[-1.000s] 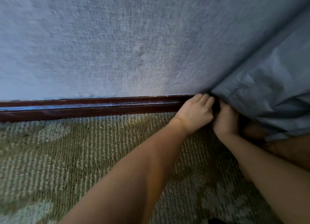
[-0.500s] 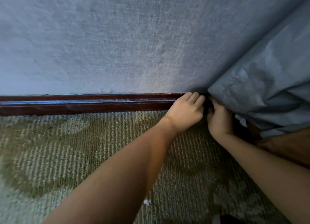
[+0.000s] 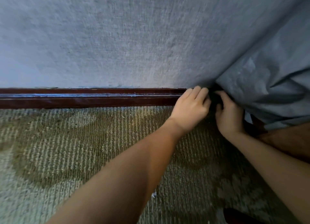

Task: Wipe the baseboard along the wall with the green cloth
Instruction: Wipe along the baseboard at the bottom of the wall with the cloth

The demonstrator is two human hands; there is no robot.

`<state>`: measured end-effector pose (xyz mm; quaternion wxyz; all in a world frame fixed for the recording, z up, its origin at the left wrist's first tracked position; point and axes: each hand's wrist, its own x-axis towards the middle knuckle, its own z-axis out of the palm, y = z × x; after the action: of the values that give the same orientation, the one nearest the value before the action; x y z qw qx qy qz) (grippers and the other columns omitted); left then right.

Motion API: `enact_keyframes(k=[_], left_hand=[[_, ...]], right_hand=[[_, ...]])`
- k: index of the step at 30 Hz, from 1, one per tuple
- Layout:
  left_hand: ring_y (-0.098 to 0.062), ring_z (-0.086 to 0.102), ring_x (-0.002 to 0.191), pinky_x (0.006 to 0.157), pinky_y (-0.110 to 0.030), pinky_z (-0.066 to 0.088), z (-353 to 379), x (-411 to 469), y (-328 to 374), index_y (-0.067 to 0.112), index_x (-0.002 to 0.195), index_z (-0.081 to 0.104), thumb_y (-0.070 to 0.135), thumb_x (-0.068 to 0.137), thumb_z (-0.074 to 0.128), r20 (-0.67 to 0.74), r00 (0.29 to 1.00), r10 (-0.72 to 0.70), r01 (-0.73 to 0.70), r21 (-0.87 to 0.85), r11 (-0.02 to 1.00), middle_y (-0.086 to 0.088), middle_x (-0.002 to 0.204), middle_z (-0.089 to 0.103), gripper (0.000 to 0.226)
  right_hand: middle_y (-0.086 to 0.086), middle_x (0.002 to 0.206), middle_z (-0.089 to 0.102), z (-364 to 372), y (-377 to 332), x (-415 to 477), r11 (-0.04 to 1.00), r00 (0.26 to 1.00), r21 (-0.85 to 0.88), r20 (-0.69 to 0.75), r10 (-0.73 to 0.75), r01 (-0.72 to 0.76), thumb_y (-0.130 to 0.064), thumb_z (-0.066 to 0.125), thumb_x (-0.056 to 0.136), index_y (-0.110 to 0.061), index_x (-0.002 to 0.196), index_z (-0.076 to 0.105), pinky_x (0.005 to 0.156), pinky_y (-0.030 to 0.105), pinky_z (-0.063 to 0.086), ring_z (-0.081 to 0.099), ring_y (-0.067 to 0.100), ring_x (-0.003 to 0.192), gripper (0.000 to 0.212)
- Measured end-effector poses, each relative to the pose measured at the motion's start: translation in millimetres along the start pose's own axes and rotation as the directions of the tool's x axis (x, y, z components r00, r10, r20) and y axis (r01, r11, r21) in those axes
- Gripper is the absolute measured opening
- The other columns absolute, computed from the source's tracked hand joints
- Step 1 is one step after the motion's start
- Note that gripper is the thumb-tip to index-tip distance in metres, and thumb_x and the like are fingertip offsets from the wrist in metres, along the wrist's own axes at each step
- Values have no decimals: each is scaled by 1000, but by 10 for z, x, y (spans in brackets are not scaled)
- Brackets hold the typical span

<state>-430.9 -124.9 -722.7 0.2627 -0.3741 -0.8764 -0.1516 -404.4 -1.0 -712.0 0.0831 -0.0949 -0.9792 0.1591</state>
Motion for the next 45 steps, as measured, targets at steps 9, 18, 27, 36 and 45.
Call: enact_keyframes(k=[9, 18, 27, 36, 45], left_hand=[[-25, 62, 61, 54, -28, 45, 57, 232, -93, 6, 56, 67, 3, 75, 48, 50, 986, 159, -161, 45, 986, -9, 69, 66, 27], [-23, 62, 63, 56, -28, 46, -18, 131, -251, 7, 60, 69, 4, 75, 46, 89, 972, 216, -224, 85, 971, -6, 71, 67, 28], [-20, 64, 66, 59, -25, 47, -181, -49, -457, 9, 65, 72, 6, 77, 42, 79, 964, 252, -261, 136, 956, -5, 75, 69, 33], [-23, 61, 61, 56, -28, 45, -201, -368, -478, 4, 67, 70, 3, 79, 47, 69, 976, 206, -213, 123, 969, -8, 71, 65, 25], [-25, 62, 64, 57, -28, 46, -150, -303, -443, 3, 69, 70, 3, 78, 44, 108, 981, 164, -176, 116, 977, -10, 74, 66, 27]], right_hand=[[26, 127, 51, -55, -1, 160, 997, 999, -60, -8, 40, -41, 6, 42, 88, 3, 121, 54, 96, 25, 17, 43, 34, 120, 36], [21, 132, 49, 10, -88, 135, 999, 999, -18, -22, -26, 26, 4, 43, 88, -1, 126, 52, 104, 26, 16, 39, 31, 125, 38], [23, 130, 50, 129, -211, 114, 990, 993, 82, 10, -119, 118, 5, 47, 88, -1, 124, 54, 108, 36, 22, 41, 35, 124, 38], [28, 103, 50, 145, -281, -68, 940, 943, -81, 70, -327, 332, 12, 61, 71, 2, 96, 62, 78, 43, 45, 50, 41, 91, 28], [29, 108, 50, 201, -262, -41, 962, 962, -12, -4, -274, 274, 12, 56, 76, 3, 107, 63, 78, 44, 47, 51, 44, 91, 33]])
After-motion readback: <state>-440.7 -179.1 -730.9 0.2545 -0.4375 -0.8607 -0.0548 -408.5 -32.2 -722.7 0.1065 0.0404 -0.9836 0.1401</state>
